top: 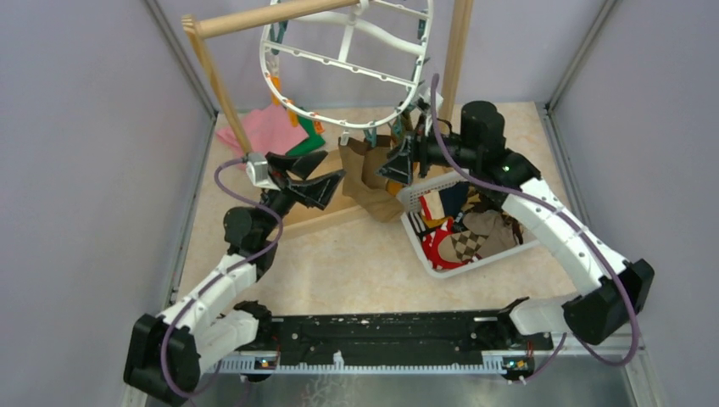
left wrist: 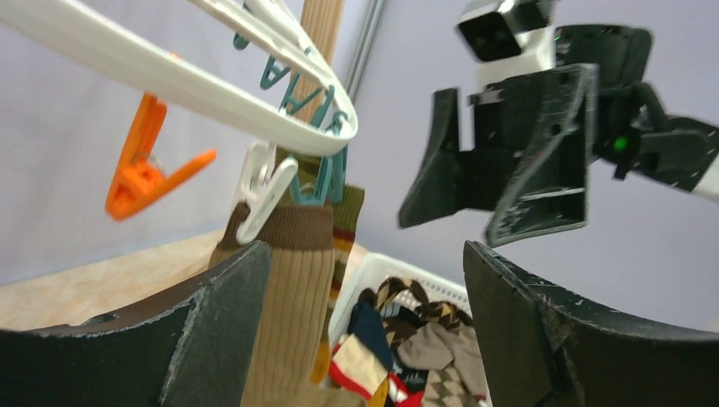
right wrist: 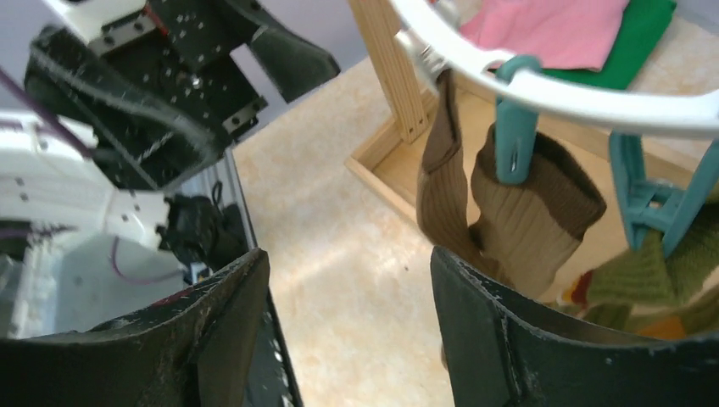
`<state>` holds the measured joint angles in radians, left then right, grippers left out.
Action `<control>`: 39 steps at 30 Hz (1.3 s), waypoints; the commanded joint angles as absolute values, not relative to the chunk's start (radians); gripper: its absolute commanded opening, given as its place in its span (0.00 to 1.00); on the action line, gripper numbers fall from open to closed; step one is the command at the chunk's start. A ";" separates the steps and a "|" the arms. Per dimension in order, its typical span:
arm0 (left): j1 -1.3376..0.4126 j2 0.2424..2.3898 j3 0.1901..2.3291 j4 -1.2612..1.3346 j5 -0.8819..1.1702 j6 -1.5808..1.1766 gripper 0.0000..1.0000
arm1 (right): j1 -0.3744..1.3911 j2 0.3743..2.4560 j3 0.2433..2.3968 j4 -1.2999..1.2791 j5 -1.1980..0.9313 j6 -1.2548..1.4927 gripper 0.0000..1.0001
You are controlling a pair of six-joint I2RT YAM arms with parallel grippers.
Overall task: Clip the socks to the hanger
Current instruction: Clamp the sock onto the hanger, then rotate the hanger at the clothesline.
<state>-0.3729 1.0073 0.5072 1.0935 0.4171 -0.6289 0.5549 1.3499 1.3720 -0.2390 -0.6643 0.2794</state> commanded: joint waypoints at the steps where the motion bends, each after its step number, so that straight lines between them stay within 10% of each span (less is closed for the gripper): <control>1: -0.372 0.877 0.431 0.901 0.411 -0.494 0.92 | 0.512 1.221 1.311 -0.347 -0.826 -0.084 0.70; 18: -0.372 1.131 0.234 1.161 0.319 -0.408 0.98 | 0.283 0.971 0.919 -0.402 -0.965 -0.555 0.79; 32: -0.371 1.393 0.337 1.329 0.373 -0.360 0.95 | 0.282 1.042 0.856 -0.054 -0.703 -0.146 0.83; 39: -0.371 1.142 0.234 1.134 0.290 -0.369 0.96 | 0.303 1.219 0.892 0.292 -0.818 0.190 0.66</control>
